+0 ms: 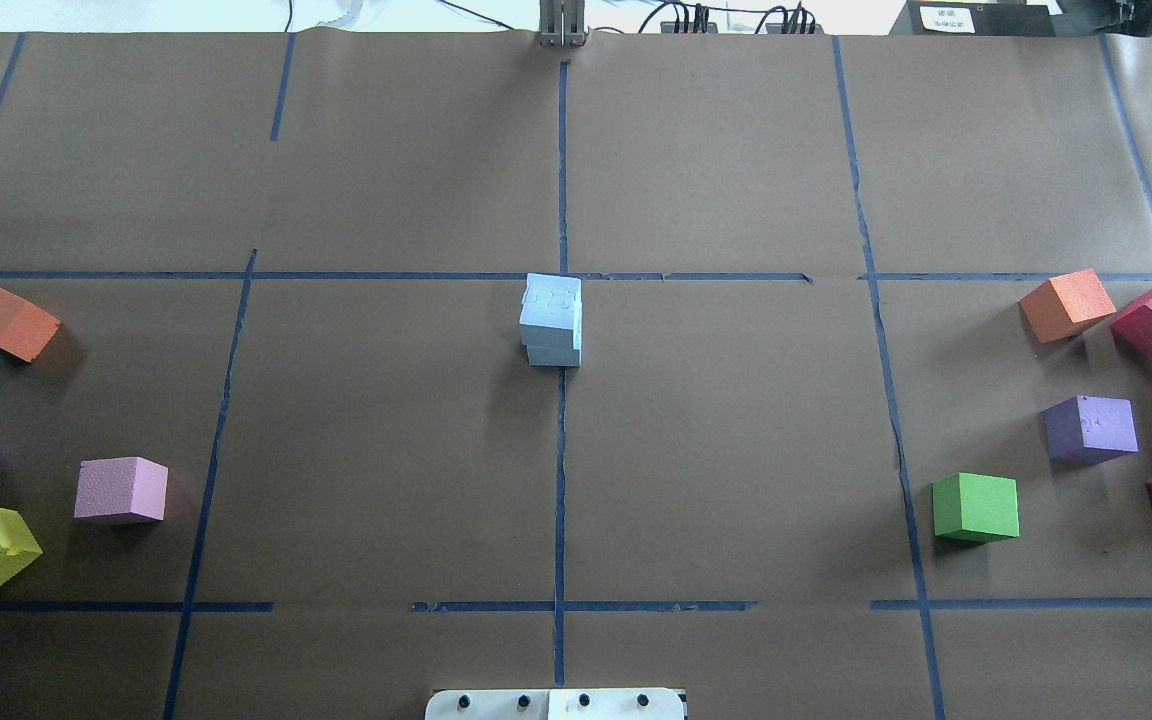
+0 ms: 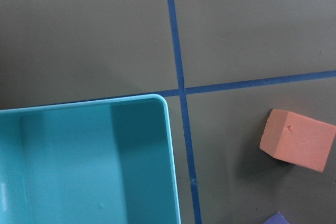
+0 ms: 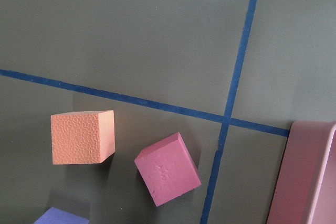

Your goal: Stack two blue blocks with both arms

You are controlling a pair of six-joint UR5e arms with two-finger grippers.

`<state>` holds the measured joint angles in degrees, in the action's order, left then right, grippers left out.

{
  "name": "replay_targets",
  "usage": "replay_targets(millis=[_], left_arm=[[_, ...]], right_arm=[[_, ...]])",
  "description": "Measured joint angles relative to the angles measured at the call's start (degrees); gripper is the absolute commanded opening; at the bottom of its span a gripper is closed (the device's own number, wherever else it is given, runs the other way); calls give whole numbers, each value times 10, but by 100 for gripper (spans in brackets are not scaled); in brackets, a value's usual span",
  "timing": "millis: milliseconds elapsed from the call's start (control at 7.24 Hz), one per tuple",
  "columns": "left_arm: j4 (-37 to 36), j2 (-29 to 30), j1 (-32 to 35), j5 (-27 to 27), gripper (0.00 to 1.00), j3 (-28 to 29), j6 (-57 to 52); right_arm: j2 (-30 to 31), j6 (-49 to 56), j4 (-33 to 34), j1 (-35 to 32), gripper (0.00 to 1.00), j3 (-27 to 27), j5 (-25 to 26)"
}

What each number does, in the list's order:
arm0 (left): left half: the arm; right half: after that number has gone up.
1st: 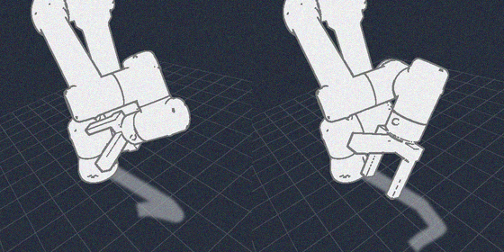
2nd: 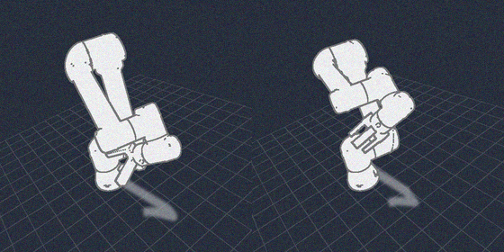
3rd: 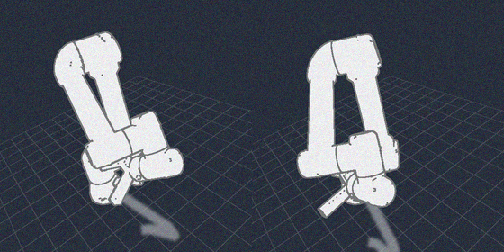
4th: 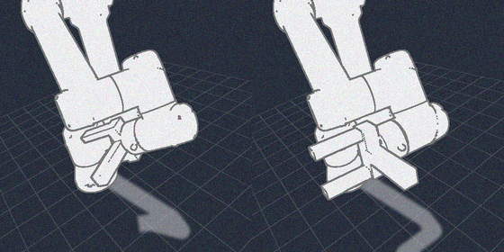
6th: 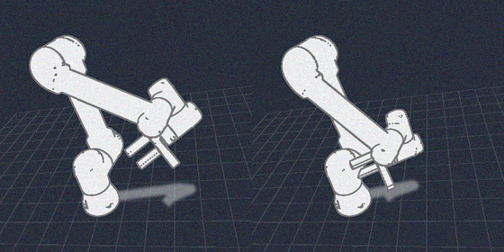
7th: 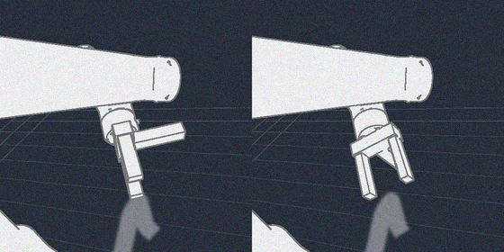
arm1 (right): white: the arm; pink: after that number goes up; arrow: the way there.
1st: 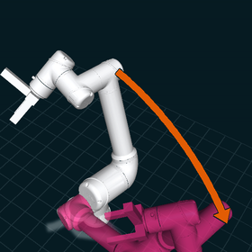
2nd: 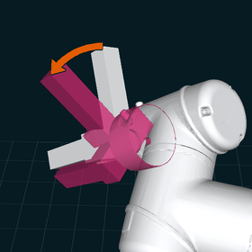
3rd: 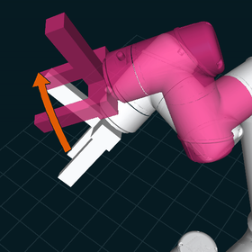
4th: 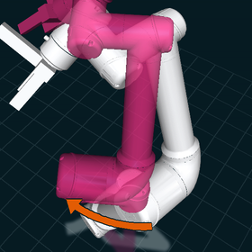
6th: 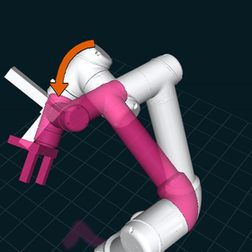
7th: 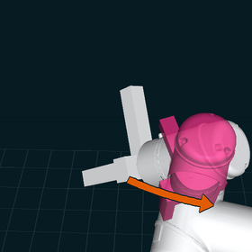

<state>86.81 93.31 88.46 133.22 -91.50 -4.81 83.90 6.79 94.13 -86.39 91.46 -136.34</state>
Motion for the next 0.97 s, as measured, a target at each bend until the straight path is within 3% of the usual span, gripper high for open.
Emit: replay_targets(millis=[414, 967], left_arm=[[51, -21, 0, 0, 100, 2, 1], [55, -23, 0, 1, 100, -2, 1]], right_arm=[[0, -1, -1, 6, 100, 2, -2], [6, -11, -34, 9, 100, 0, -6]])
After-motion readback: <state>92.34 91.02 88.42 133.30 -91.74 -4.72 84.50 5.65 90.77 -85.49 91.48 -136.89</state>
